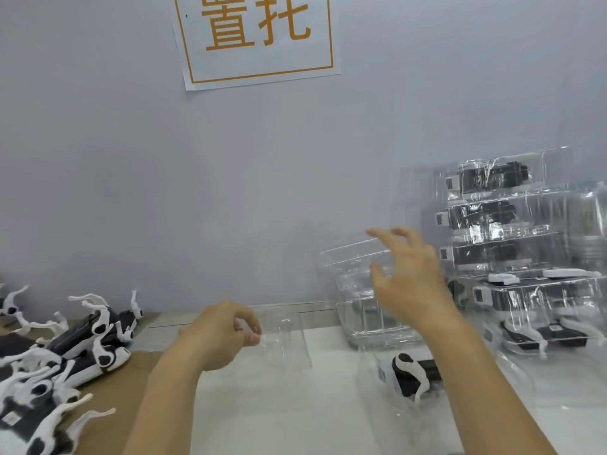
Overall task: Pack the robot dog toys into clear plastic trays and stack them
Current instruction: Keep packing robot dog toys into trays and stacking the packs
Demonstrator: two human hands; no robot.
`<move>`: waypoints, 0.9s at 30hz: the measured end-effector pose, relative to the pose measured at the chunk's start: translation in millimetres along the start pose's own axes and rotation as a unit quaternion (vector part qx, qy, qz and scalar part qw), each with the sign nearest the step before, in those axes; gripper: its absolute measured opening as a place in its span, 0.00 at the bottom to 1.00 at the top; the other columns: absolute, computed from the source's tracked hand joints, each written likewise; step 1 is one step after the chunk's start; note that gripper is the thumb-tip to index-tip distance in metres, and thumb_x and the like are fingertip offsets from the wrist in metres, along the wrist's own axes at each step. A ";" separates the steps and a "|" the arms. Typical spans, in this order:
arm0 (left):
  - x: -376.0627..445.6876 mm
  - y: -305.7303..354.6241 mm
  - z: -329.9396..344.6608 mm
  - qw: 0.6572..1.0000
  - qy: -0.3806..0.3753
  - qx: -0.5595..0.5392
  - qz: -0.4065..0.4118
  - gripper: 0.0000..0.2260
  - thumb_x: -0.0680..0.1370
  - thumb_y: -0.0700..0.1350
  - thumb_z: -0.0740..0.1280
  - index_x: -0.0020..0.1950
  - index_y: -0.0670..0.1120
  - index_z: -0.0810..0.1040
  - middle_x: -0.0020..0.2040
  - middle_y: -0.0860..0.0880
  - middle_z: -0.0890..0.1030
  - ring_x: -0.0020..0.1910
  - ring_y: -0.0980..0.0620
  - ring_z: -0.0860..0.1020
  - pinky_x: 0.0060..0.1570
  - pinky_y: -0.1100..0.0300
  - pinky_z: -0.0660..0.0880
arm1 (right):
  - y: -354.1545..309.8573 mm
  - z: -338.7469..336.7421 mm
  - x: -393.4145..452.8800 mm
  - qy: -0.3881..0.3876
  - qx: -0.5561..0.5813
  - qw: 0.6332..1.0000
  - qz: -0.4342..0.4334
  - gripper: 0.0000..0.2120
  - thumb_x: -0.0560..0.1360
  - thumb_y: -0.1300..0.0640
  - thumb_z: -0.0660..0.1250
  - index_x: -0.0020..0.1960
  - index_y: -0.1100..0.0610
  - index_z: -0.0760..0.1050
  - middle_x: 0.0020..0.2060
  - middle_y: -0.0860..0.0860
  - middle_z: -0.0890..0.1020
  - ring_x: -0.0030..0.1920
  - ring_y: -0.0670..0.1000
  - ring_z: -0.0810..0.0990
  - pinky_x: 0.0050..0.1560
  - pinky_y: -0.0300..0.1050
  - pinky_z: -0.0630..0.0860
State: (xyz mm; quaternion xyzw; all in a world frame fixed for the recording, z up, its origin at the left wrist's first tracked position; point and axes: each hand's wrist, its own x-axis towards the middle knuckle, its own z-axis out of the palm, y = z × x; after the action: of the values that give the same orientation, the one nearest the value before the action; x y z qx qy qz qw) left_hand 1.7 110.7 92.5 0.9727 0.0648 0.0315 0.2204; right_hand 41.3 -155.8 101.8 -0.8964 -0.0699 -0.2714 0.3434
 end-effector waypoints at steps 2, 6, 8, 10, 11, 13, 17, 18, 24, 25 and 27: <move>-0.5 1.3 1.4 1.000 -0.017 0.007 0.006 0.06 0.77 0.50 0.73 0.41 0.59 0.80 0.46 0.55 0.80 0.49 0.54 0.78 0.63 0.50 0.72 | -8.1 10.9 -3.0 -0.086 -0.019 0.995 -0.046 0.24 0.80 0.49 0.61 0.74 0.35 0.61 0.78 0.41 0.51 0.78 0.52 0.50 0.73 0.64 0.55; -2.3 -0.3 1.6 0.999 -0.037 0.010 0.017 0.04 0.76 0.52 0.74 0.42 0.59 0.81 0.48 0.55 0.79 0.49 0.54 0.78 0.63 0.50 0.73 | 6.9 27.3 -6.0 -0.196 -0.106 0.974 0.032 0.27 0.81 0.43 0.57 0.78 0.36 0.52 0.79 0.39 0.41 0.79 0.57 0.40 0.73 0.67 0.49; -2.1 -1.4 0.6 0.998 -0.051 0.006 0.021 0.04 0.75 0.52 0.75 0.42 0.60 0.82 0.47 0.54 0.79 0.48 0.53 0.79 0.61 0.51 0.74 | 13.8 22.1 -4.2 -0.182 -0.124 0.974 0.059 0.28 0.81 0.44 0.58 0.78 0.36 0.52 0.79 0.39 0.42 0.79 0.58 0.41 0.73 0.65 0.51; -2.0 -1.8 0.1 0.997 -0.068 0.003 0.028 0.04 0.74 0.51 0.76 0.43 0.59 0.83 0.46 0.53 0.79 0.46 0.54 0.79 0.54 0.56 0.76 | 14.0 18.2 -3.4 -0.160 -0.130 0.976 0.067 0.28 0.80 0.45 0.59 0.77 0.36 0.53 0.79 0.38 0.45 0.79 0.58 0.44 0.72 0.64 0.53; -1.8 -1.6 0.3 0.996 -0.080 0.002 0.033 0.04 0.74 0.50 0.76 0.43 0.59 0.83 0.46 0.53 0.80 0.45 0.55 0.78 0.50 0.60 0.75 | 12.2 18.0 -3.8 -0.155 -0.133 0.977 0.068 0.27 0.80 0.45 0.59 0.77 0.36 0.55 0.79 0.39 0.47 0.78 0.57 0.47 0.71 0.63 0.54; -1.1 -1.7 1.9 0.994 -0.104 -0.001 0.043 0.06 0.73 0.48 0.77 0.44 0.59 0.84 0.45 0.54 0.80 0.43 0.56 0.79 0.46 0.63 0.74 | 7.9 19.6 -5.4 -0.154 -0.139 0.976 0.071 0.26 0.80 0.46 0.60 0.76 0.38 0.57 0.78 0.41 0.50 0.76 0.57 0.52 0.70 0.61 0.57; -0.9 0.2 5.5 0.985 -0.163 0.002 0.049 0.07 0.71 0.50 0.79 0.46 0.60 0.85 0.45 0.57 0.82 0.43 0.59 0.80 0.48 0.62 0.75 | 6.4 17.5 -6.4 -0.132 -0.127 0.978 0.104 0.24 0.80 0.49 0.61 0.75 0.41 0.64 0.76 0.45 0.59 0.72 0.57 0.60 0.69 0.59 0.60; -0.8 0.8 5.8 0.984 -0.173 0.002 0.051 0.08 0.70 0.52 0.79 0.47 0.60 0.84 0.45 0.58 0.83 0.44 0.60 0.80 0.48 0.62 0.74 | 6.3 16.0 -6.8 -0.130 -0.118 0.978 0.108 0.24 0.80 0.49 0.61 0.75 0.42 0.64 0.76 0.45 0.59 0.72 0.57 0.61 0.69 0.59 0.60; 2.4 4.3 -0.1 0.995 0.003 -0.069 0.072 0.06 0.74 0.59 0.73 0.46 0.58 0.81 0.45 0.58 0.82 0.43 0.62 0.79 0.38 0.66 0.72 | -9.6 10.6 -5.7 -0.089 -0.059 0.993 0.044 0.22 0.80 0.54 0.61 0.73 0.46 0.68 0.75 0.48 0.65 0.73 0.58 0.63 0.71 0.60 0.62; 3.9 6.2 -2.2 0.993 0.053 -0.077 0.074 0.05 0.76 0.57 0.72 0.45 0.58 0.80 0.45 0.57 0.82 0.42 0.60 0.79 0.38 0.65 0.73 | -16.3 11.6 -6.1 -0.080 -0.037 0.996 0.017 0.20 0.79 0.55 0.62 0.71 0.47 0.70 0.73 0.48 0.68 0.73 0.56 0.64 0.72 0.60 0.62; 5.3 7.2 -8.4 0.984 0.134 -0.081 0.079 0.04 0.78 0.53 0.69 0.43 0.59 0.78 0.47 0.55 0.81 0.44 0.56 0.79 0.44 0.60 0.76 | -35.4 17.7 -10.5 -0.090 0.007 0.995 -0.047 0.18 0.79 0.56 0.62 0.69 0.48 0.73 0.69 0.47 0.72 0.71 0.53 0.67 0.72 0.55 0.63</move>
State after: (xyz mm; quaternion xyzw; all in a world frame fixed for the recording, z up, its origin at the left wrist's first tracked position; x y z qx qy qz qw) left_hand 7.0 108.6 103.3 0.9407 0.0137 0.1846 0.2843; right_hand 29.2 -116.9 105.7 -0.9106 -0.1441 -0.2047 0.3288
